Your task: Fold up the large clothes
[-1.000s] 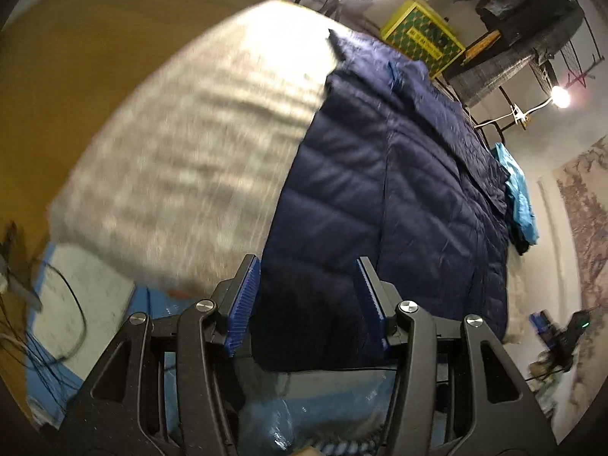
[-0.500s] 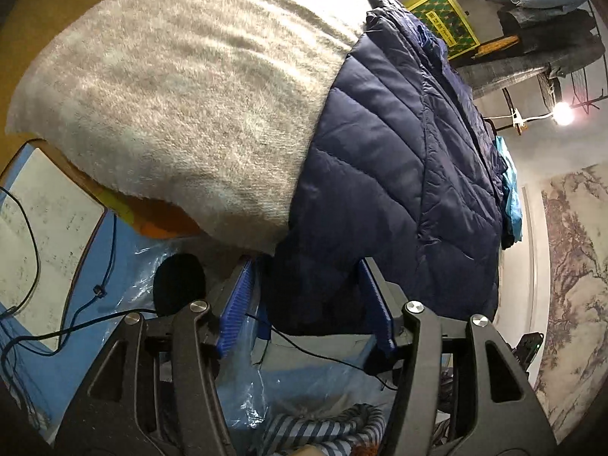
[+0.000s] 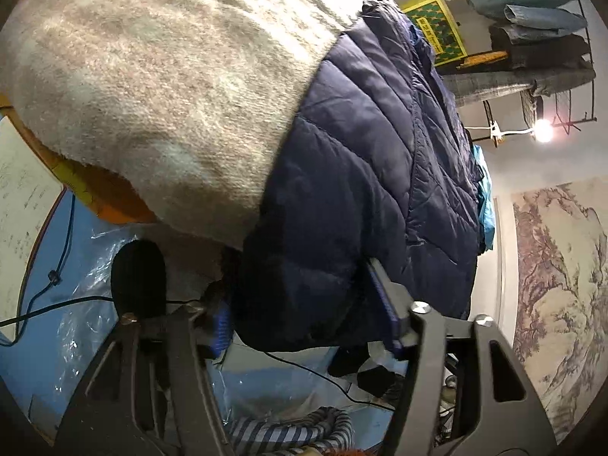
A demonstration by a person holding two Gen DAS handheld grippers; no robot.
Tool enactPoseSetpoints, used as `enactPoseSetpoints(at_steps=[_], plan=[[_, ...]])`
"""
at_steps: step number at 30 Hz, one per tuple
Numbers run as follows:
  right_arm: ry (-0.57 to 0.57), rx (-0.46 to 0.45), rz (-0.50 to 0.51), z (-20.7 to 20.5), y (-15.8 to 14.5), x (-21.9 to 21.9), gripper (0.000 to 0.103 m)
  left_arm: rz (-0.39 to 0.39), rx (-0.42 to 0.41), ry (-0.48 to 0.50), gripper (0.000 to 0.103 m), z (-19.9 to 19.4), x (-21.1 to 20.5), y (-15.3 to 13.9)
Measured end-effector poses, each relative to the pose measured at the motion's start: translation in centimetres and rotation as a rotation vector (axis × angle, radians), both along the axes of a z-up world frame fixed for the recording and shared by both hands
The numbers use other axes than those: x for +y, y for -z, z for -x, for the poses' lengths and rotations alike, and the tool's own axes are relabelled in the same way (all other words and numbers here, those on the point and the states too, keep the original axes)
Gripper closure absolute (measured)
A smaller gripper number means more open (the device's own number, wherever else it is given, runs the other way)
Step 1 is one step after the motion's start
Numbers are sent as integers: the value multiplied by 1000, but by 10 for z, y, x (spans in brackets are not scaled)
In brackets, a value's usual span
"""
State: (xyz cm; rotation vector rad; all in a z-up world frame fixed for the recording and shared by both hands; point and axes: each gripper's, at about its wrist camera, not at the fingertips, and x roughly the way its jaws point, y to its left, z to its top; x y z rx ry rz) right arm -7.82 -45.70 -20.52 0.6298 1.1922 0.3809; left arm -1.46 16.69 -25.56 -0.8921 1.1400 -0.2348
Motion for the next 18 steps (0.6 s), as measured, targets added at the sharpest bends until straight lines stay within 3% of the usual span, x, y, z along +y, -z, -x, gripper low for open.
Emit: enactPoseSetpoints(at_steps=[1,3,6,11,18], plan=[[-5,4,-18,1,2,1,45,3,-9,7,58,0,0,-2],[-14,17,-43,1,4,3,71,-7,-25,21,79,0,-3,-8],[-42,20,-61,5,1,10,94,-78,-63,50,92,2,-10,-26],[-56,-58,-31,13,-34,11,101,-39,-155,16,95,12,-5,-59],[3,-207,-120,15,-101,-9,102,43,-266,-44,96,15,2,-107]])
